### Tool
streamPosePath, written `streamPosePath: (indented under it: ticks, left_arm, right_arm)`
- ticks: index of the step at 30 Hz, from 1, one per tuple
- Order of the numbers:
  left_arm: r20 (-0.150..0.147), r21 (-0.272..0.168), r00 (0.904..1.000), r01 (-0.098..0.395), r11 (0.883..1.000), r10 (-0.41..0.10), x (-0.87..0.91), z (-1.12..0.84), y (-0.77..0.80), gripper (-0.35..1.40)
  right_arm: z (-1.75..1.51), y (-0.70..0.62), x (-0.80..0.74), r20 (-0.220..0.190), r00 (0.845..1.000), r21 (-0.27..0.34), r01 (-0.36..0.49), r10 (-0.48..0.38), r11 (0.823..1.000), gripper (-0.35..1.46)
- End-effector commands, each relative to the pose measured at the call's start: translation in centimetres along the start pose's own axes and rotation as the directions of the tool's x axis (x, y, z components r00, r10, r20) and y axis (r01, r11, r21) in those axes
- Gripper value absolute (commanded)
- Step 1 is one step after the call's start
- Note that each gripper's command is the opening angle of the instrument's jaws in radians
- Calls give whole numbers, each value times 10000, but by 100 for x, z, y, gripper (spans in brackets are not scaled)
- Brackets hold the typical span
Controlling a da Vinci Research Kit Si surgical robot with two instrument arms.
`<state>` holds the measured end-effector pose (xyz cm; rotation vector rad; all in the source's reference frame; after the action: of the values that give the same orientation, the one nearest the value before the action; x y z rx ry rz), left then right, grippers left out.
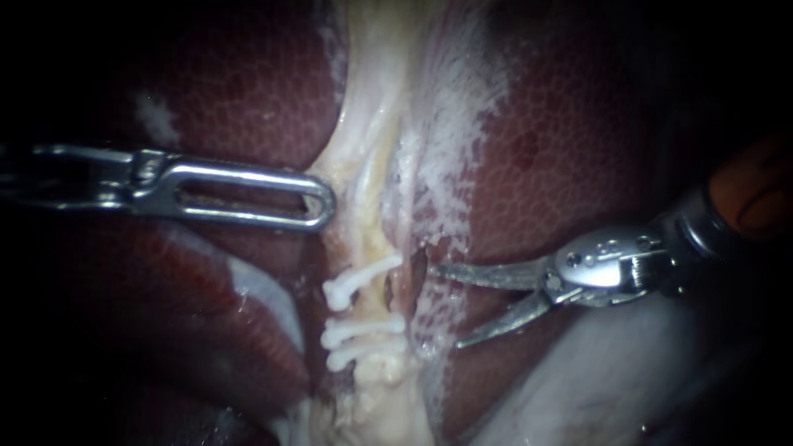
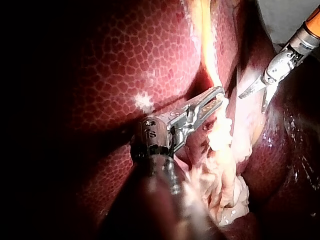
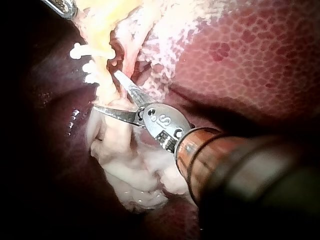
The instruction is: Go to the cutting position left tube
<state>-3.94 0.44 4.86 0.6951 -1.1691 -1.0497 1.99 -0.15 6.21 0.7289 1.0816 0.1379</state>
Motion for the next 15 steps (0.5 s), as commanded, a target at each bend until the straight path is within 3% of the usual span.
streamPosePath:
  ticks: [1, 15]
  left_arm:
    - [50, 36, 10000, -52, 10000, 52, -2, -3, -3, -35]
    - [78, 43, 10000, -39, 10000, 38, -3, -6, -9, -35]
  right_arm:
    - [3, 0, 0, 25, 10000, 71, -10, 10, 10000, 141]
    - [29, 14, 4, 376, 9990, 794, -278, 248, 9965, 141]
